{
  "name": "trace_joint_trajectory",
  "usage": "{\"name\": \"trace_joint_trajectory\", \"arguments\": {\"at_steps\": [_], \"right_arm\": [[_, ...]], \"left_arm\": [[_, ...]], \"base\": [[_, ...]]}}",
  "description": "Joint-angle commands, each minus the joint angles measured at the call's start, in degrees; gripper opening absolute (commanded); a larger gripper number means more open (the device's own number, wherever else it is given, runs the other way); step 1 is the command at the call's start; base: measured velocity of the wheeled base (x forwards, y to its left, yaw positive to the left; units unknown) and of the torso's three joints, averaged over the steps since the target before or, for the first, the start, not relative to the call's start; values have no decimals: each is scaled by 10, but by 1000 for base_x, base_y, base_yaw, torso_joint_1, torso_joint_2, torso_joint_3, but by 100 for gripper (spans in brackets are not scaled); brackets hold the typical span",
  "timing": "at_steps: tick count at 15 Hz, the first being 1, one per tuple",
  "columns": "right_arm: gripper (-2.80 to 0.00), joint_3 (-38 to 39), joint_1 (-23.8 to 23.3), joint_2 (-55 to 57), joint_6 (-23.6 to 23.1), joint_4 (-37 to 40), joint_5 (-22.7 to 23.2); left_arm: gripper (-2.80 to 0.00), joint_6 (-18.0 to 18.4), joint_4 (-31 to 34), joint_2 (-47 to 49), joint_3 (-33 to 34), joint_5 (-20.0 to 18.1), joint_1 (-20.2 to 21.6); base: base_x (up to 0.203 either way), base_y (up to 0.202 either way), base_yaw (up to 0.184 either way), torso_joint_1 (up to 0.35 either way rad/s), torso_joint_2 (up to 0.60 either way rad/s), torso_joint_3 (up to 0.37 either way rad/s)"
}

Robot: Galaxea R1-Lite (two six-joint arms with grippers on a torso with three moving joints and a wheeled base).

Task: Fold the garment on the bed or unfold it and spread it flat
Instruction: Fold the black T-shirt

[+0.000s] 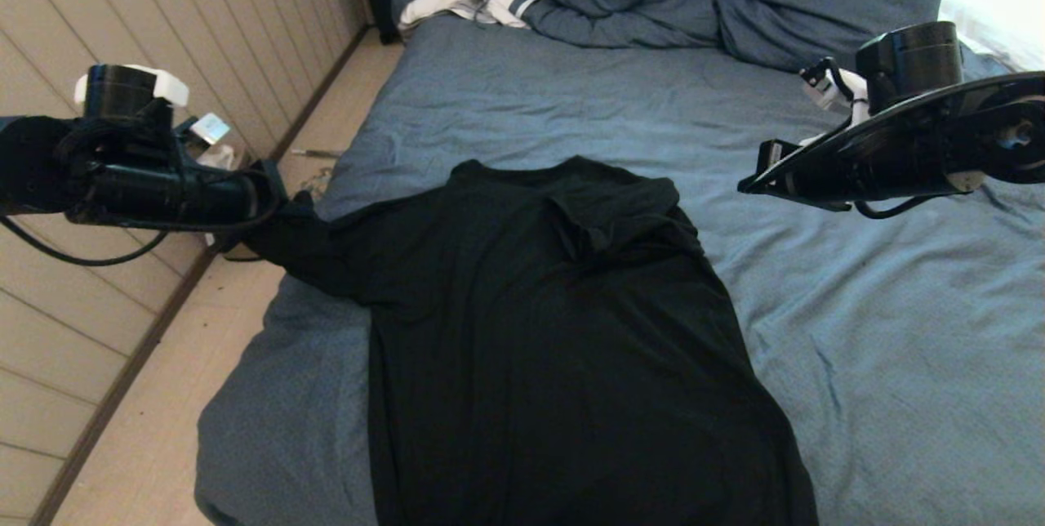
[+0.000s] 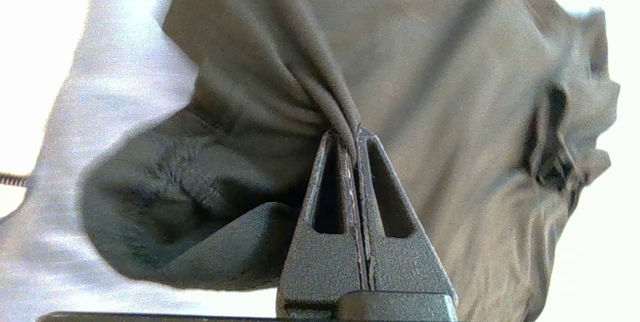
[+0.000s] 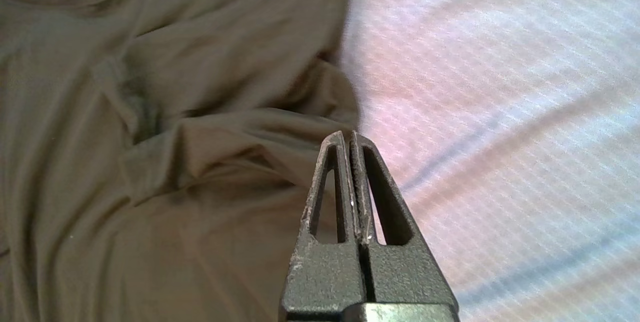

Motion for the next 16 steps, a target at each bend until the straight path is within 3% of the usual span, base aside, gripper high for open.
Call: {"name": "trace_joint_trajectory", "arguments": {"at_steps": [1,3,5,6,10,12,16], "right_arm": [[-280,20,-14,-14,1,-12,10],[-280,46,-22,-22,1,-45,27],[-280,79,-25,-31,0,-78,34],[-280,94,-28,-32,-2,-90,38],[-280,113,-62,-19,-8,-133,90],[-280,113,-73,-16,-8,-134,96],[-280,110,-82,-1,-8,-135,116]], "left_arm": [[-280,-1,8,3,-34,37,-71],[-280,0,11,41,-66,85,-129],[-280,2,11,82,-96,163,-181],[-280,2,11,88,-104,178,-200],[-280,1,12,112,-139,202,-291],[-280,2,13,124,-162,234,-328],[-280,1,23,160,-180,248,-347]], "base": [[0,0,0,0,0,0],[0,0,0,0,0,0],[0,0,0,0,0,0],[0,0,0,0,0,0],[0,0,0,0,0,0],[0,0,0,0,0,0],[0,0,0,0,0,0]]}}
